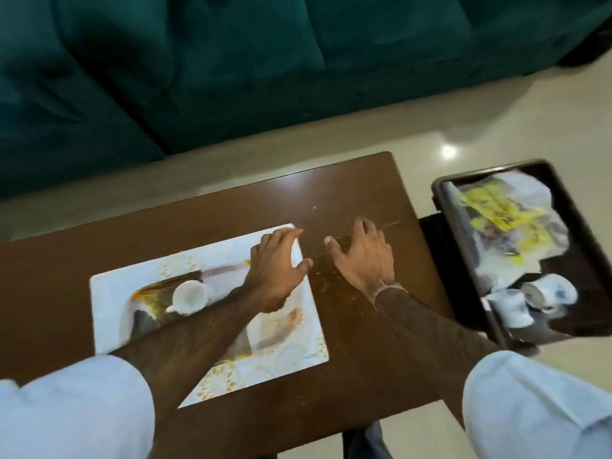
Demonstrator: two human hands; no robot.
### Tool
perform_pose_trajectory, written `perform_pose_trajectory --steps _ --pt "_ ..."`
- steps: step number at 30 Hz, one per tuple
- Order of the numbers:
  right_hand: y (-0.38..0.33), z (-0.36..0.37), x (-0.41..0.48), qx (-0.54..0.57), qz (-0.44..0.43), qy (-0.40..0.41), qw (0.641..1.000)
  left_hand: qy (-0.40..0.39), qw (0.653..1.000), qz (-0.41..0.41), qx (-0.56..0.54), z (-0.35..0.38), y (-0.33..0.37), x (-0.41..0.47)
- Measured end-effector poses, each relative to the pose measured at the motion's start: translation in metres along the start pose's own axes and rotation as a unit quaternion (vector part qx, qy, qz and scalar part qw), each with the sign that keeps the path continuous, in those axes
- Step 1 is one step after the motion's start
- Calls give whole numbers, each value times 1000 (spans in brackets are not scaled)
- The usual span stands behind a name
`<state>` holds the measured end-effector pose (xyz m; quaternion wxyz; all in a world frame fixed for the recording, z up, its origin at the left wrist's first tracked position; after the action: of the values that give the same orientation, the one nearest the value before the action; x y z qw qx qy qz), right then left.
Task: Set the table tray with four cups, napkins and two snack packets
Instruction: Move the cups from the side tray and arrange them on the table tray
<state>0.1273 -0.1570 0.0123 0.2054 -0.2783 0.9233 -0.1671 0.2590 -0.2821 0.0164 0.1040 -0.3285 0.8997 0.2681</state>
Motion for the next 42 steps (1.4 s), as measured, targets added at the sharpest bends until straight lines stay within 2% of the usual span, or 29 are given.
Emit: perform_pose_trajectory --steps 10,14,19,23,26,30,33,36,42 --pt "196 -99 2 16 115 73 991 -88 988 123 16 92 209 45" --pt "268 -127 -5 -16 170 107 979 -120 977 176 27 136 279 44" --pt "339 -141 -21 38 308 151 939 -150 961 224 51 185 334 31" --pt "380 -137 -30 160 422 97 887 -155 959 208 112 208 352 26" --pt "398 -131 -32 297 407 56 862 -167 964 174 109 214 358 28" --pt "403 -133 -30 385 381 22 840 -175 966 176 66 214 363 29" --pt "405 -136 -31 391 364 18 845 -185 963 196 33 214 363 28" --pt "404 -138 -35 369 354 25 859 -194 967 164 -33 212 357 26" --pt "377 -150 -31 332 348 79 873 -85 977 106 -167 181 334 15"
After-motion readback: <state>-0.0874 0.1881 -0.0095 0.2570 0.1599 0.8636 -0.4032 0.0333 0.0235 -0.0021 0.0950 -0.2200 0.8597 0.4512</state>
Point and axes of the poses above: each hand's wrist, its own x-axis towards the middle knuckle, its own z-axis out of the palm, y = z × x, the point moved 1 cm from there along x, towards the middle knuckle, and after that the axes turned 6 degrees about x, right-handed, at the moved point
